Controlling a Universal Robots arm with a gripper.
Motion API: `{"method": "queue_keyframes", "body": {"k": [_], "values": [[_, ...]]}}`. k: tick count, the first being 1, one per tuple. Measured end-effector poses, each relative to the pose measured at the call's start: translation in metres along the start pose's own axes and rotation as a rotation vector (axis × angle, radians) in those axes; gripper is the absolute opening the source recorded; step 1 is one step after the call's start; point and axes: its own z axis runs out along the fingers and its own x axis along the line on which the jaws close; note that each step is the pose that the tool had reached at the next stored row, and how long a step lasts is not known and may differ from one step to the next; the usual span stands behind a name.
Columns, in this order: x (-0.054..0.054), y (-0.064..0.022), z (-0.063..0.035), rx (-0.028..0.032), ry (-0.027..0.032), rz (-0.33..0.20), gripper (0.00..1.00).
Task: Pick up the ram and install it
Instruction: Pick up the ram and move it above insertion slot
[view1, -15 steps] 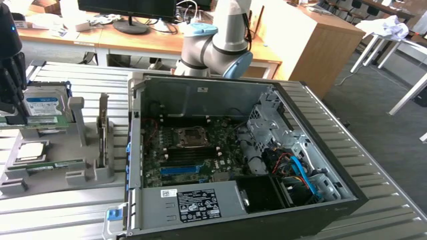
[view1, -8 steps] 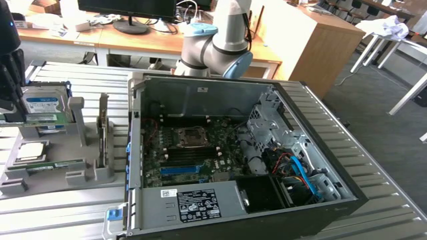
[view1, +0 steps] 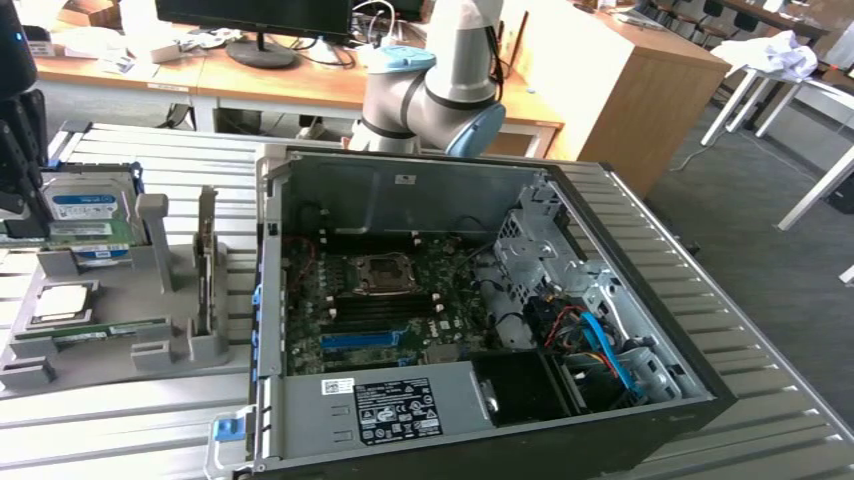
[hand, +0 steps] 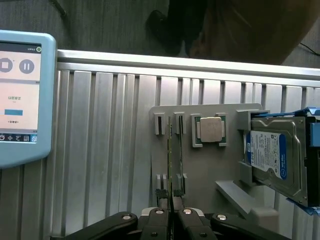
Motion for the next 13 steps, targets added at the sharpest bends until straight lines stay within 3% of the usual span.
{"method": "queue_keyframes", "body": {"k": [13], "values": [[-0.0003, 0.0000, -0.0098, -0.0001, 0.0001, 0.000, 0.13]]}}
